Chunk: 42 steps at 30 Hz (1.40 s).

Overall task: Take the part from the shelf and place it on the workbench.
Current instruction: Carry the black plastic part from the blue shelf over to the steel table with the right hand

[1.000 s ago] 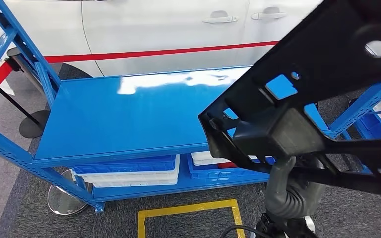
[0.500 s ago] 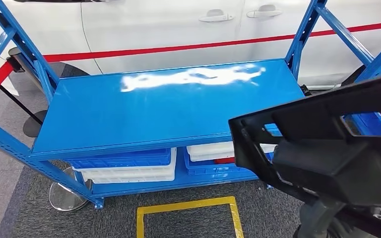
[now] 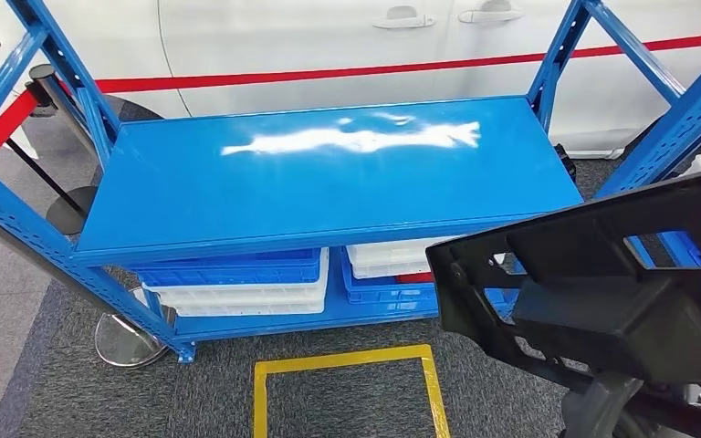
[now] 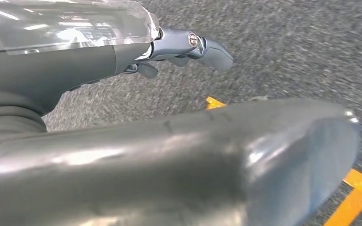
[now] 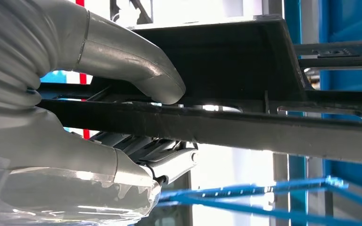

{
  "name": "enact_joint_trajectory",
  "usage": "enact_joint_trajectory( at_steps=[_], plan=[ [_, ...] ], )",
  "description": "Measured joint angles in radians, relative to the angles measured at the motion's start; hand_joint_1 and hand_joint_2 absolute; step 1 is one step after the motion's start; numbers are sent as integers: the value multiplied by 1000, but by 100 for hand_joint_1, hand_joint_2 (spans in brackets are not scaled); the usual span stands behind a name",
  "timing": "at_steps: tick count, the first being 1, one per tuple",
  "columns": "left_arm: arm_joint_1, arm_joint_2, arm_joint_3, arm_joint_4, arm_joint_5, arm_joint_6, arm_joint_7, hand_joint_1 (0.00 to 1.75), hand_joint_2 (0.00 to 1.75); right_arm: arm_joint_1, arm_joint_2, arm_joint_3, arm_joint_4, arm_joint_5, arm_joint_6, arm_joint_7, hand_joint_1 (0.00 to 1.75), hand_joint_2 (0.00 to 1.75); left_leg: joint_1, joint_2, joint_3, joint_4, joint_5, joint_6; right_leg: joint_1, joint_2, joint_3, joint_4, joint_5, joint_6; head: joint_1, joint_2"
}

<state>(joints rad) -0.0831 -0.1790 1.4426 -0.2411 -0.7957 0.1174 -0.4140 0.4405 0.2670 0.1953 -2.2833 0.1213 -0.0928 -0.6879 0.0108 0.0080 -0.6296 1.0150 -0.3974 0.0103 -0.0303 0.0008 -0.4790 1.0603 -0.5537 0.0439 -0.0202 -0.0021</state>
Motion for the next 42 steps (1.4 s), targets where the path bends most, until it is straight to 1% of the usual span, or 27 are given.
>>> enact_joint_trajectory(
  at_steps=[2, 4, 5, 7, 9, 10, 11, 12, 14, 15, 17, 19, 20, 21, 23, 24, 25, 27, 29, 30, 32, 35, 37, 39, 40, 41, 42],
  plan=[
    [0, 1, 4, 0, 1, 1, 0, 0, 0, 18, 21, -30, 3, -16, 26, -4, 175, 175, -2, -2, -8, 9, 11, -14, 4, 4, 21, -47, -7, -15, 0, 0],
    [0, 2, 10, 0, 3, 1, 3, 0, 0, 33, 38, -53, 6, -52, 63, -6, 175, 175, 0, -1, -10, 10, 19, -28, 6, 7, 7, -44, 6, -36, 0, 0],
    [1, 3, 14, 0, 5, 1, 6, 0, 0, 37, 45, -64, 9, -69, 80, -6, 175, 175, 2, -1, -16, 18, 6, -34, 6, 9, -2, -43, 15, -46, -1, 0],
    [2, 6, 19, 0, 10, 1, 12, 0, 0, 44, 56, -82, 14, -90, 101, -7, 175, 175, 5, -2, -41, 88, -77, -41, 6, 13, -27, -44, 39, -60, -2, 0],
    [1, 10, 23, 0, 14, 1, 16, 0, 0, 52, 64, -98, 20, -97, 108, -7, 175, 175, 5, -2, -73, 215, -173, -43, 11, 20, -59, -42, 63, -65, -2, 0],
    [1, 12, 24, 0, 17, 0, 18, 0, 0, 56, 66, -105, 23, -100, 110, -7, 175, 175, 5, -2, -78, 266, -191, -42, 14, 26, -76, -40, 74, -66, -2, 0],
    [0, 14, 25, 0, 20, 0, 20, 0, 0, 59, 68, -111, 27, -104, 110, -6, 175, 175, 4, -3, -68, 289, -187, -39, 17, 32, -93, -37, 85, -65, -2, 0],
    [0, 15, 26, 0, 22, 0, 23, 0, 0, 61, 69, -116, 31, -110, 110, -6, 175, 175, 2, -6, -40, 275, -164, -32, 20, 39, -109, -35, 96, -65, -2, 0],
    [-1, 20, 28, 0, 27, 1, 28, 0, 0, 64, 72, -125, 39, -125, 110, -6, 175, 175, -6, -37, 60, 156, -126, -8, 23, 56, -134, -32, 117, -63, -2, 0],
    [-2, 24, 31, 0, 30, 2, 29, 0, 0, 63, 73, -129, 43, -134, 110, -7, 175, 175, -9, -61, 116, 77, -124, 4, 24, 65, -143, -31, 127, -59, -2, 0],
    [-3, 30, 37, 0, 35, 3, 32, 0, 0, 63, 75, -134, 51, -149, 110, -7, 175, 175, -16, -94, 179, -22, -138, 15, 17, 82, -150, -34, 146, -47, -2, 0],
    [-6, 31, 42, 0, 38, 5, 36, 0, 0, 63, 77, -139, 59, -159, 111, -7, 175, 175, -19, -76, 182, -43, -126, 14, 13, 97, -154, -39, 162, -32, -3, 0],
    [-8, 31, 43, 0, 39, 7, 37, 0, 0, 64, 79, -141, 63, -162, 111, -7, 175, 175, -18, -62, 178, -51, -115, 18, 13, 89, -159, -34, 154, -28, -3, 0],
    [-8, 31, 45, 0, 41, 9, 39, 0, 0, 64, 80, -143, 66, -165, 112, -7, 175, 175, -16, -47, 171, -58, -102, 23, 15, 71, -167, -17, 128, -24, -1, 0],
    [-7, 32, 48, 0, 42, 11, 41, 0, 0, 63, 80, -145, 74, -167, 113, -7, 175, 175, -14, -14, 150, -64, -79, 29, 15, 24, -194, 72, 30, -17, 3, 0],
    [-6, 32, 49, 0, 42, 12, 43, 0, 0, 62, 80, -146, 78, -167, 112, -7, 175, 175, -14, 2, 136, -62, -69, 29, 12, 14, -208, 134, -15, -12, 4, 0],
    [-6, 33, 50, 0, 42, 12, 45, 0, 0, 62, 80, -146, 82, -167, 111, -7, 175, 175, -14, 19, 121, -59, -61, 27, 9, 9, -217, 190, -36, -5, 4, 0],
    [-7, 33, 50, 0, 42, 12, 49, 0, 0, 62, 80, -148, 91, -167, 108, -7, 175, 175, -12, 50, 90, -48, -46, 21, 1, 2, -197, 230, -7, 7, 4, 0],
    [-10, 33, 50, 0, 42, 12, 54, 0, 0, 61, 80, -149, 98, -167, 104, -7, 175, 175, -10, 75, 60, -26, -36, 11, -7, -24, -110, 139, 42, 17, 4, 0],
    [-11, 34, 50, 0, 42, 11, 57, 0, 0, 59, 80, -149, 101, -166, 103, -7, 175, 175, -10, 84, 47, -13, -34, 6, -5, -48, -58, 69, 41, 18, 5, 0],
    [-12, 36, 50, 1, 40, 11, 61, 0, 0, 56, 80, -150, 106, -165, 99, -7, 175, 175, -14, 100, 35, 5, -28, -6, 1, -80, 1, -25, 13, 1, 3, 0],
    [-13, 38, 50, 1, 38, 9, 63, 0, 0, 55, 82, -153, 112, -162, 94, -7, 175, 175, -9, 113, 27, 13, -23, -27, 7, -61, -17, -39, 24, -40, 2, 0],
    [-11, 39, 50, 1, 37, 7, 64, 0, 0, 54, 83, -153, 116, -157, 93, -7, 175, 175, -4, 70, 9, 59, -87, -40, 8, -41, -45, -41, 49, -60, 2, 0],
    [-9, 40, 50, 1, 34, 6, 65, 0, 0, 53, 85, -153, 120, -153, 90, -7, 175, 175, -2, 18, -16, 171, -191, -43, 11, -17, -79, -40, 76, -69, 1, 0],
    [-8, 40, 50, 1, 33, 5, 65, 0, 0, 53, 85, -153, 121, -151, 88, -7, 175, 175, -2, 6, -25, 229, -222, -41, 14, -3, -97, -39, 88, -72, 1, 0],
    [-9, 40, 50, 1, 33, 3, 65, 0, 0, 53, 86, -153, 122, -150, 84, -7, 175, 175, -2, 2, -24, 268, -227, -37, 18, 11, -114, -38, 100, -73, 1, 0],
    [-9, 40, 50, 1, 33, 2, 65, 0, 0, 53, 86, -153, 123, -150, 80, -7, 175, 175, -3, 0, -11, 277, -208, -32, 21, 25, -130, -37, 111, -73, 1, 0]
  ],
)
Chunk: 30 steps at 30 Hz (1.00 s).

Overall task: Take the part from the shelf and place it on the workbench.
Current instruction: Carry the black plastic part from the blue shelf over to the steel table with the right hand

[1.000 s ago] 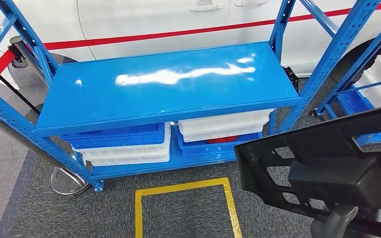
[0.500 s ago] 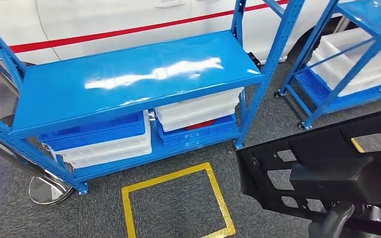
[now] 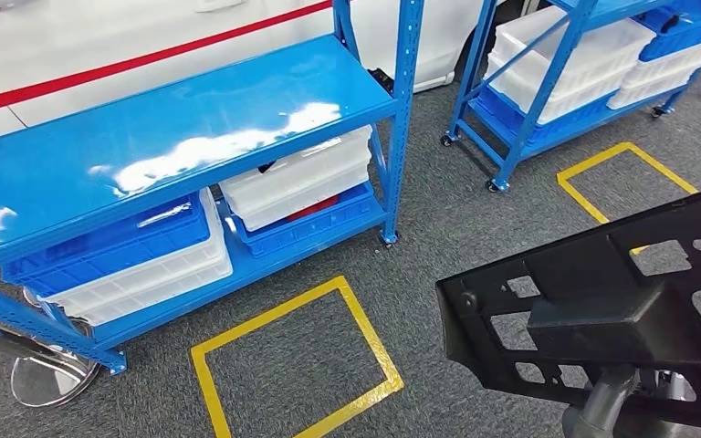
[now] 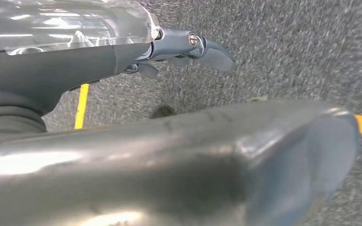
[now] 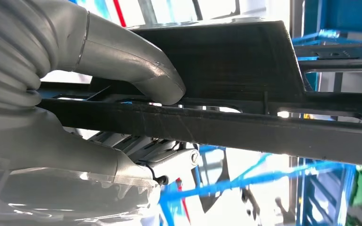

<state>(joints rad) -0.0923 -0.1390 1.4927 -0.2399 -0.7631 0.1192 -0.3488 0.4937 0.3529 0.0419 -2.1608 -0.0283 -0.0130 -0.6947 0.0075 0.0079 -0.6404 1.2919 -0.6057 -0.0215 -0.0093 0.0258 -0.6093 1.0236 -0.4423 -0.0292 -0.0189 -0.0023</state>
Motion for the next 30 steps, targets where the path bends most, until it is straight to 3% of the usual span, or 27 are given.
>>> enact_joint_trajectory(
  at_steps=[1, 2, 3, 5, 7, 9, 11, 13, 14, 15, 16, 17, 19, 21, 22, 23, 25, 27, 28, 29, 30],
  plan=[
    [0, 0, 0, 0, 0, -1, 0, 0, 0, 1, 0, 0, 0, 0, -4, 0, 175, 175, -2, -4, 29, -25, 33, 8, 3, 14, -14, 1, 11, 1, 0, 0],
    [-1, 0, 0, 0, -1, -2, 0, 0, 0, 1, 0, 0, 0, 2, -9, 0, 175, 175, -5, -16, 73, -80, 64, 18, 5, 26, -25, 1, 21, 2, 0, 0],
    [-1, 3, 0, 0, -2, -3, 0, 0, 0, 2, 0, 0, 0, 3, -15, 0, 175, 175, -8, -37, 125, -157, 74, 32, 8, 38, -34, 2, 32, 4, 0, 0],
    [-1, 6, 0, 0, -8, -4, 2, 0, 0, 2, 0, 0, 0, 9, -24, 0, 175, 175, -14, -70, 204, -287, 60, 46, 7, 58, -44, 1, 51, 14, 1, 0],
    [-2, 8, -1, 1, -11, -5, 5, 0, 0, 4, 0, 1, 0, 16, -32, 0, 175, 175, -17, -65, 224, -333, 52, 48, 3, 76, -47, -5, 69, 29, 1, 0],
    [-3, 7, -1, 1, -12, -7, 8, 0, 0, 7, 0, 1, -1, 21, -39, -1, 175, 175, -14, -42, 220, -344, 71, 53, 3, 60, -56, 7, 61, 40, 3, 0],
    [0, 7, -2, 2, -12, -7, 9, 0, 0, 8, 0, 1, -2, 23, -41, -1, 175, 175, -11, -14, 209, -351, 89, 58, 3, 12, -91, 92, -6, 47, 8, 0],
    [5, 8, -2, 2, -12, -7, 9, 0, 0, 8, 0, 1, -2, 24, -42, -1, 175, 175, -12, 16, 193, -349, 99, 59, -3, -13, -140, 229, -86, 56, 11, 0],
    [7, 8, -2, 2, -12, -7, 9, 0, 0, 9, 0, 1, -2, 25, -42, -1, 175, 175, -12, 30, 185, -347, 103, 57, -7, -17, -150, 274, -105, 61, 11, 0],
    [7, 8, -2, 2, -12, -7, 10, 0, 0, 9, 0, 1, -1, 25, -42, -1, 175, 175, -12, 45, 178, -343, 105, 55, -11, -21, -138, 281, -106, 66, 11, 0],
    [7, 8, -2, 2, -14, -7, 11, 0, 0, 9, 0, 1, -1, 27, -44, -1, 175, 175, -11, 58, 173, -339, 106, 52, -14, -27, -104, 245, -90, 69, 11, 0],
    [6, 8, -2, 2, -16, -8, 12, 0, 0, 9, 0, 1, -1, 29, -47, -1, 175, 175, -10, 70, 170, -333, 105, 49, -16, -41, -52, 175, -66, 72, 11, 0],
    [5, 8, -3, 3, -20, -8, 12, 0, 0, 8, 0, 1, -1, 33, -56, -1, 175, 175, -12, 88, 164, -318, 98, 38, -15, -78, 35, 43, -40, 63, 11, 0],
    [4, 9, -4, 3, -24, -11, 6, 0, 0, 8, 1, 2, -1, 35, -64, -1, 175, 175, -15, 102, 163, -310, 95, 26, -9, -89, 56, 2, -40, 45, 9, 0],
    [3, 9, -5, 3, -26, -15, 2, 0, 0, 10, 2, 2, -2, 35, -66, 0, 175, 175, -15, 109, 165, -309, 95, 21, -8, -79, 51, 1, -36, 37, 9, 0],
    [2, 9, -7, 3, -29, -18, -1, 0, 0, 11, 2, 2, -2, 35, -69, -1, 175, 175, -13, 107, 165, -307, 93, 14, -9, -70, 49, -1, -33, 29, 9, 0],
    [2, 9, -9, 3, -34, -24, -3, 0, 0, 13, 2, 2, -3, 34, -74, -1, 175, 175, -8, 66, 152, -270, 61, 2, -13, -53, 43, -7, -24, 14, 7, 0],
    [7, 9, -11, 3, -40, -25, 0, 0, 0, 14, 3, 3, -4, 32, -77, -1, 175, 175, -4, 15, 101, -155, -9, -5, -13, -33, 35, -8, -16, 4, 5, 0],
    [10, 9, -11, 3, -43, -25, 3, 0, 0, 15, 3, 3, -4, 31, -77, -1, 175, 175, -2, 5, 70, -86, -41, -7, -12, -21, 29, -7, -13, 3, 5, 0],
    [13, 9, -13, 3, -48, -25, 7, 0, 0, 17, 3, 3, -4, 30, -77, -1, 175, 175, -2, 3, 48, -36, -56, -7, -12, -8, 25, -5, -11, 3, 5, 0],
    [16, 9, -14, 3, -51, -25, 11, 0, 0, 19, 3, 3, -3, 30, -77, -1, 175, 175, 0, 2, 40, -20, -50, -8, -12, 7, 21, -3, -9, 4, 5, 0]
  ],
)
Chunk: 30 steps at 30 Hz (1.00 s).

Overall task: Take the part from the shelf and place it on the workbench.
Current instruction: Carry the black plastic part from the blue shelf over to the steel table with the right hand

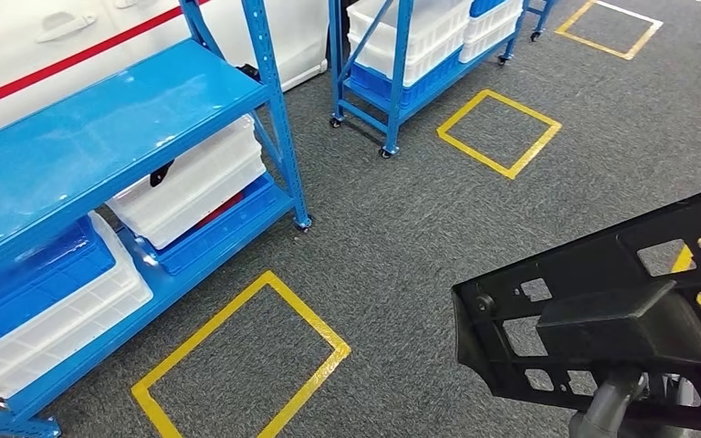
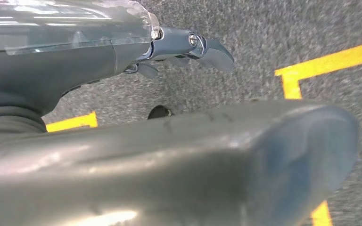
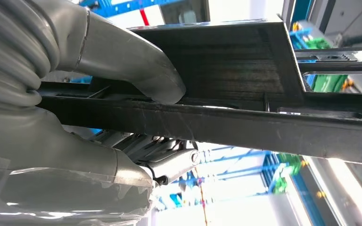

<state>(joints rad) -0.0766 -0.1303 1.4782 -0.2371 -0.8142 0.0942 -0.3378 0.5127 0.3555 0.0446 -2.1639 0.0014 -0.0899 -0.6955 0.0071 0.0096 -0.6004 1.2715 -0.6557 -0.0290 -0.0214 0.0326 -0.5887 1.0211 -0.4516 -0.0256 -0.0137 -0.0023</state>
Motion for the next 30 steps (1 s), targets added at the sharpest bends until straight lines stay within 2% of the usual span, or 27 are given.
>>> enact_joint_trajectory(
  at_steps=[1, 2, 4, 5, 6, 8, 9, 10, 12, 13, 14, 15, 16, 17, 18, 19, 20, 21, 23, 24, 25, 26, 28, 29, 30],
  plan=[
    [1, 0, -2, 0, -2, 0, 2, 0, 0, 2, 0, 0, 1, 0, -1, 0, 175, 175, 1, -2, 11, -24, 25, 1, 0, 14, -3, 3, 1, 2, 0, 0],
    [2, 0, -4, 0, -4, 0, 4, 0, 0, 3, 0, 0, 2, 1, -3, 0, 175, 175, 4, -10, 37, -82, 63, 2, -1, 28, -5, 6, 2, 4, 0, 0],
    [3, 0, -8, 0, -5, 0, 3, 0, 0, 5, 0, 1, 4, 1, -8, 1, 175, 175, 8, -57, 93, -214, 118, 6, -1, 52, -10, 13, 6, 12, 0, 0],
    [4, 0, -10, 0, -7, -1, 2, 0, 0, 6, 0, 1, 5, 1, -11, 1, 175, 175, 9, -77, 109, -255, 131, 9, -1, 63, -15, 14, 9, 19, 1, 0],
    [4, 0, -12, 0, -9, -1, 1, 0, 0, 7, 0, 2, 5, 1, -14, 1, 175, 175, 8, -88, 113, -272, 133, 13, -1, 74, -19, 14, 14, 27, 1, 0],
    [3, -1, -15, 0, -11, -2, -1, 0, 0, 12, 0, 3, 5, 1, -17, 0, 175, 175, 5, -70, 110, -276, 141, 24, -4, 94, -25, 10, 24, 44, 1, 0],
    [2, -1, -17, 0, -12, -3, -2, 0, 0, 14, 0, 3, 5, 2, -18, 0, 175, 175, 6, -57, 111, -280, 147, 32, -4, 86, -30, 16, 20, 49, 2, 0],
    [2, -1, -18, 0, -13, -4, -2, 0, 0, 16, 0, 3, 4, 3, -18, 0, 175, 175, 7, -43, 111, -285, 152, 40, -3, 67, -41, 36, 4, 52, 4, 0],
    [3, -1, -19, 0, -15, -4, -2, 0, 0, 16, 0, 2, 4, 5, -18, 0, 175, 175, 6, -14, 107, -290, 160, 51, 1, 7, -88, 136, -62, 54, 7, 0],
    [6, -1, -19, 0, -15, -4, -2, 0, 0, 16, 0, 2, 4, 7, -19, 0, 175, 175, 3, 1, 103, -289, 162, 53, 1, -10, -117, 203, -97, 56, 8, 0],
    [8, -1, -19, 0, -15, -4, -2, 0, 0, 16, 0, 2, 5, 8, -20, 0, 175, 175, 1, 17, 99, -288, 162, 53, 1, -20, -139, 258, -120, 58, 8, 0],
    [9, -1, -20, 0, -16, -4, -1, 0, 0, 17, 0, 2, 5, 9, -21, 0, 175, 175, -1, 32, 97, -286, 162, 53, 1, -25, -144, 282, -124, 58, 8, 0],
    [9, -1, -20, 0, -18, -4, 1, 0, 0, 17, 0, 2, 5, 10, -22, 0, 175, 175, -2, 48, 95, -284, 162, 52, 0, -30, -129, 268, -112, 58, 8, 0],
    [8, -1, -20, 0, -20, -4, 2, 0, 0, 18, 0, 2, 5, 10, -23, 0, 175, 175, -2, 61, 95, -283, 161, 51, 1, -39, -94, 216, -86, 56, 8, 0],
    [7, -2, -20, 0, -22, -4, 3, 0, 0, 18, 0, 2, 5, 10, -23, 0, 175, 175, -3, 72, 97, -282, 159, 48, 2, -60, -48, 141, -61, 53, 8, 0],
    [6, -2, -21, 0, -24, -4, 4, 0, 0, 18, 0, 2, 5, 10, -23, 1, 175, 175, -5, 82, 98, -280, 156, 44, 5, -81, -8, 75, -43, 47, 8, 0],
    [6, -3, -21, 1, -25, -4, 4, 0, 0, 19, 0, 2, 4, 10, -23, 1, 175, 175, -8, 89, 99, -279, 154, 40, 8, -96, 17, 30, -34, 41, 7, 0],
    [6, -3, -21, 1, -26, -4, 5, 0, 0, 19, 0, 2, 4, 12, -24, 1, 175, 175, -10, 97, 100, -278, 153, 35, 12, -103, 27, 8, -32, 34, 7, 0],
    [3, -3, -23, 1, -30, -5, 5, 0, 0, 22, 0, 2, 4, 19, -27, 0, 175, 175, -11, 112, 104, -279, 152, 24, 15, -84, 23, 5, -29, 22, 7, 0],
    [2, -3, -24, 1, -31, -6, 5, 0, 0, 24, 0, 2, 4, 24, -31, 0, 175, 175, -9, 110, 106, -276, 148, 19, 14, -74, 22, 1, -26, 16, 7, 0],
    [1, -3, -26, 1, -33, -6, 5, 0, 0, 26, 0, 2, 3, 27, -35, 0, 175, 175, -7, 94, 102, -263, 135, 13, 11, -64, 22, -3, -22, 10, 6, 0],
    [1, -3, -28, 1, -34, -8, 5, 0, 0, 27, 0, 2, 3, 30, -38, 0, 175, 175, -4, 69, 87, -229, 110, 9, 8, -54, 21, -7, -17, 3, 6, 0],
    [4, -3, -32, 1, -36, -10, 4, 0, 0, 27, 0, 4, 1, 33, -41, 0, 175, 175, -1, 18, 34, -111, 42, 3, 8, -33, 16, -9, -11, -5, 4, 0],
    [7, -3, -33, 1, -37, -12, 4, 0, 0, 27, 0, 4, 1, 34, -42, 0, 175, 175, 0, 8, 4, -47, 16, 1, 9, -20, 13, -8, -9, -7, 3, 0],
    [9, -3, -35, 1, -38, -13, 3, 0, 0, 28, 0, 4, 1, 34, -44, 0, 175, 175, 1, 3, -15, -8, 9, 0, 10, -6, 11, -6, -8, -8, 3, 0]
  ],
)
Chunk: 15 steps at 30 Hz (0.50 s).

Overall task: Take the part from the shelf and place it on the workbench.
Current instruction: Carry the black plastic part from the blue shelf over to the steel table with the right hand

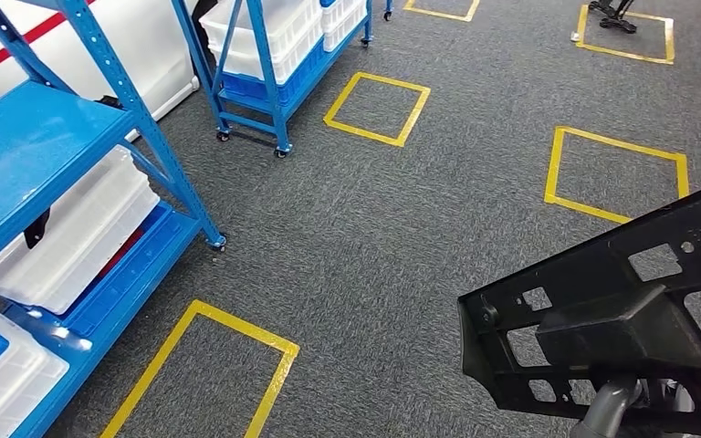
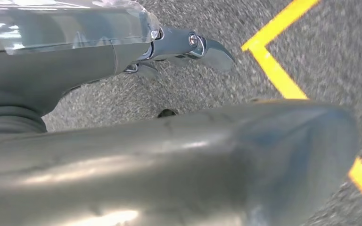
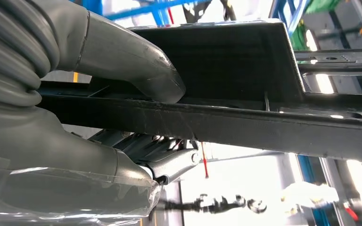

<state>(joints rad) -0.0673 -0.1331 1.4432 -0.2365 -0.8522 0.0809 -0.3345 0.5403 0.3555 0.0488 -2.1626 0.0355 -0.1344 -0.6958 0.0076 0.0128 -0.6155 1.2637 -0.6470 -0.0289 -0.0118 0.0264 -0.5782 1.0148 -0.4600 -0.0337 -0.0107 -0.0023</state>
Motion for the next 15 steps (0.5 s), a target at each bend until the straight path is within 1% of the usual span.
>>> enact_joint_trajectory(
  at_steps=[1, 2, 3, 4, 5, 6, 7, 8, 9, 10, 11, 12, 13, 14, 15],
  plan=[
    [2, 0, -2, 0, -1, -1, -1, 0, 0, 0, 0, 0, 0, 0, -3, 0, 175, 175, 1, -3, -3, 5, 13, 0, 0, 15, -1, 2, 1, 0, 0, 0],
    [4, 0, -4, 0, -3, -2, -2, 0, 0, 0, 0, 0, 0, 0, -5, 0, 175, 175, 2, -8, 12, -30, 44, 1, 0, 30, -2, 5, 1, 1, 0, 0],
    [5, 0, -5, 0, -5, -3, -3, 0, 0, 1, 0, 0, 0, 0, -7, 0, 175, 175, 4, -21, 40, -91, 84, 4, 0, 44, -2, 8, 1, 3, 0, 0],
    [5, 0, -6, 0, -6, -3, -4, 0, 0, 1, 0, 0, 0, 0, -9, 0, 175, 175, 5, -48, 69, -158, 114, 7, 0, 57, -3, 11, 0, 6, 0, 0],
    [5, 1, -7, 0, -9, -4, -5, 0, 0, 1, 0, 0, 0, 0, -10, 0, 175, 175, 6, -71, 91, -213, 134, 11, 0, 68, -5, 14, 1, 11, 0, 0],
    [5, 1, -8, 0, -10, -4, -6, 0, 0, 1, 0, 0, 0, 1, -11, 0, 175, 175, 5, -89, 102, -245, 141, 15, 0, 79, -9, 16, 3, 18, 1, 0],
    [5, 1, -9, 0, -13, -4, -7, 0, 0, 2, 0, 0, 0, 2, -13, 0, 175, 175, 4, -94, 106, -257, 139, 19, -2, 90, -13, 16, 6, 26, 1, 0],
    [5, 2, -10, 0, -15, -4, -8, 0, 0, 4, 0, 1, 0, 3, -15, 0, 175, 175, 2, -83, 107, -262, 142, 24, -4, 102, -17, 14, 10, 35, 1, 0],
    [4, 2, -10, 0, -16, -4, -8, 0, 0, 7, 0, 1, -2, 6, -17, 0, 175, 175, 2, -70, 109, -267, 147, 31, -6, 104, -21, 15, 11, 41, 1, 0],
    [4, 1, -11, 0, -18, -4, -9, 0, 0, 10, 0, 0, -4, 8, -19, 0, 175, 175, 3, -56, 111, -274, 153, 38, -5, 89, -28, 26, 3, 45, 2, 0],
    [4, 1, -11, 0, -19, -4, -9, 0, 0, 12, 0, 0, -6, 9, -21, 0, 175, 175, 4, -42, 113, -281, 159, 45, -3, 64, -43, 54, -17, 47, 4, 0],
    [5, 1, -11, 0, -20, -4, -9, 0, 0, 14, 0, 0, -7, 10, -24, 0, 175, 175, 5, -27, 112, -285, 163, 50, -2, 31, -66, 104, -49, 49, 5, 0],
    [7, 1, -12, 0, -20, -4, -9, 0, 0, 14, 0, 0, -8, 11, -26, 0, 175, 175, 2, -13, 111, -287, 164, 53, -1, 4, -96, 166, -86, 51, 7, 0],
    [9, 2, -11, 0, -20, -4, -9, 0, 0, 15, 0, 0, -8, 11, -28, 0, 175, 175, 0, 3, 109, -287, 164, 54, -2, -10, -126, 231, -116, 54, 8, 0],
    [10, 2, -11, 0, -20, -4, -9, 0, 0, 16, 0, 0, -8, 11, -28, 0, 175, 175, -1, 19, 107, -286, 164, 54, -4, -17, -145, 275, -131, 57, 8, 0]
  ],
)
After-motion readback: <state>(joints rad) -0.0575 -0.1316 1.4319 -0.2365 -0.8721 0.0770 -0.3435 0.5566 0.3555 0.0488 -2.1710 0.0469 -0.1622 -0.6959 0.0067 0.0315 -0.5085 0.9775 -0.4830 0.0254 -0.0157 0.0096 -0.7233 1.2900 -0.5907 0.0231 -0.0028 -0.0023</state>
